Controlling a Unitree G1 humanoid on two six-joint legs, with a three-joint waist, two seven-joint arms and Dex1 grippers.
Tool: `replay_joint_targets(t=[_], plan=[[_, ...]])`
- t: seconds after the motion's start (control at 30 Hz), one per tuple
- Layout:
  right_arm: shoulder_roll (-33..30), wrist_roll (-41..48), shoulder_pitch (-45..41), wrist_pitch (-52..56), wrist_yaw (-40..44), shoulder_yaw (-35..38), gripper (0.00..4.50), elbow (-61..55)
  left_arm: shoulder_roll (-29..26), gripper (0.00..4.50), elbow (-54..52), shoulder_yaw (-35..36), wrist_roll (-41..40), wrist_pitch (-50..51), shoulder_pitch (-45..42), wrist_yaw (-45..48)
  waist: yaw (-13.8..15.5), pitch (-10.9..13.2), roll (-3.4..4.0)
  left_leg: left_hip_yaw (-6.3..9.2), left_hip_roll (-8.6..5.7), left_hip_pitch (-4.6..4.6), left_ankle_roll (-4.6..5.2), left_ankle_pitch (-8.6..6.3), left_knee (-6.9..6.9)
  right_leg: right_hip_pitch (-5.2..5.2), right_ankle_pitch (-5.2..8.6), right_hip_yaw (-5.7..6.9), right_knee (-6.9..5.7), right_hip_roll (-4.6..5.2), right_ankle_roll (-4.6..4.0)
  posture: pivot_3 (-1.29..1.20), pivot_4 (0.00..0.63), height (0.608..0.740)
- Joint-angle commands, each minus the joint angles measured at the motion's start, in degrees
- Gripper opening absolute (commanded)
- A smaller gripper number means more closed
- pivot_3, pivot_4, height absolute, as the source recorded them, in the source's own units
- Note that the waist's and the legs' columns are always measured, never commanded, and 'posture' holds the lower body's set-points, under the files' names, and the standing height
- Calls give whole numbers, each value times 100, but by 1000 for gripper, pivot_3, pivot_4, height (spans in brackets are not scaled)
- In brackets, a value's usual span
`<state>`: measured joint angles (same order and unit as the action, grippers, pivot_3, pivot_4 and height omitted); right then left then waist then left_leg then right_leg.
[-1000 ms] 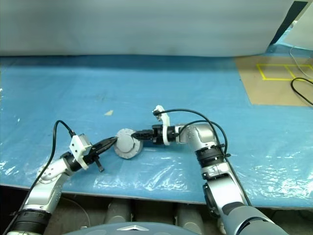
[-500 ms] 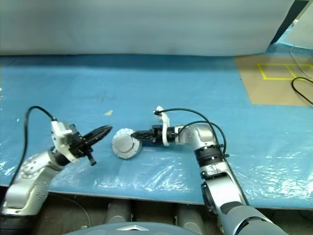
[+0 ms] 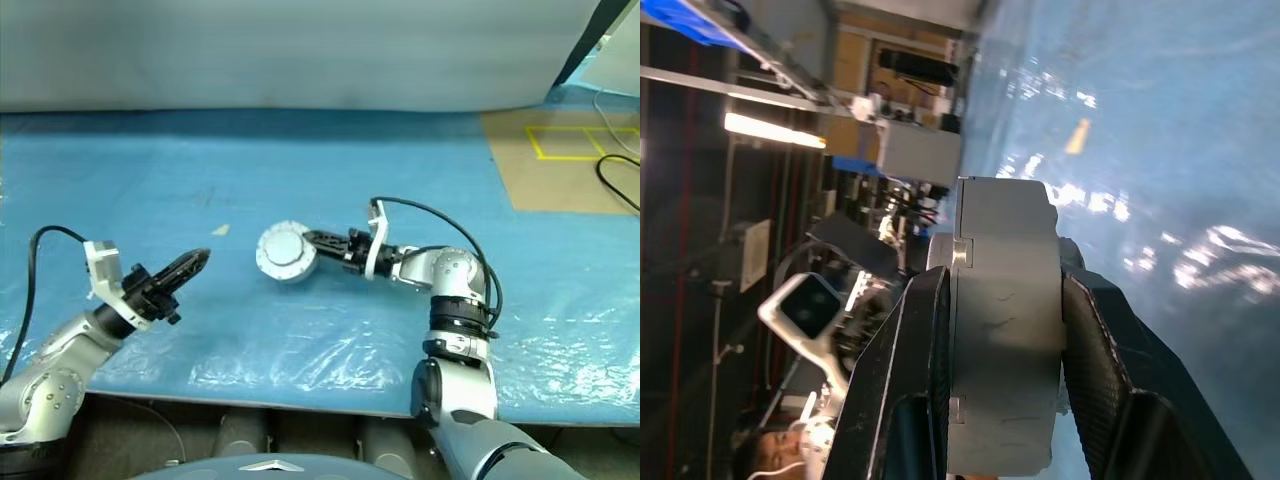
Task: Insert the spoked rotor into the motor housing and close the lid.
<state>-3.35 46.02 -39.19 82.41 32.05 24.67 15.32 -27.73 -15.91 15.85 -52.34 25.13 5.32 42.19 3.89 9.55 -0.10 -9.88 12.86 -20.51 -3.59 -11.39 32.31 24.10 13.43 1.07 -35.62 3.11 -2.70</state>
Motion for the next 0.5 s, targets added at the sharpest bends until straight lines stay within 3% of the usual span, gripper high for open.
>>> replay_joint_targets(t=[0.03,0.2,0.43,0.5], plan=[[233,586,-370,58,-254,370,1194,-427,311,385,221,222,-625,284,-134,-49,14,0,0,0,-1,-2,-1,0,0,0,0,0,1,1,0,0,150,740],[384,794,-542,-12,-594,547,1194,-423,687,1909,196,543,-1895,867,-392,-441,56,0,-1,2,-2,-15,-2,-1,3,0,0,3,5,3,0,0,150,740],[509,955,-703,-130,-905,641,1194,-331,847,4306,126,494,-2565,1403,-319,-685,66,0,-2,4,-3,-20,-4,-1,3,1,-4,3,11,3,7,0,150,740],[516,1006,-737,-153,-960,636,1194,-310,846,4490,172,437,-2626,1550,-272,-679,57,0,-2,5,-2,-18,-6,-2,2,1,-5,4,11,2,9,0,150,740]])
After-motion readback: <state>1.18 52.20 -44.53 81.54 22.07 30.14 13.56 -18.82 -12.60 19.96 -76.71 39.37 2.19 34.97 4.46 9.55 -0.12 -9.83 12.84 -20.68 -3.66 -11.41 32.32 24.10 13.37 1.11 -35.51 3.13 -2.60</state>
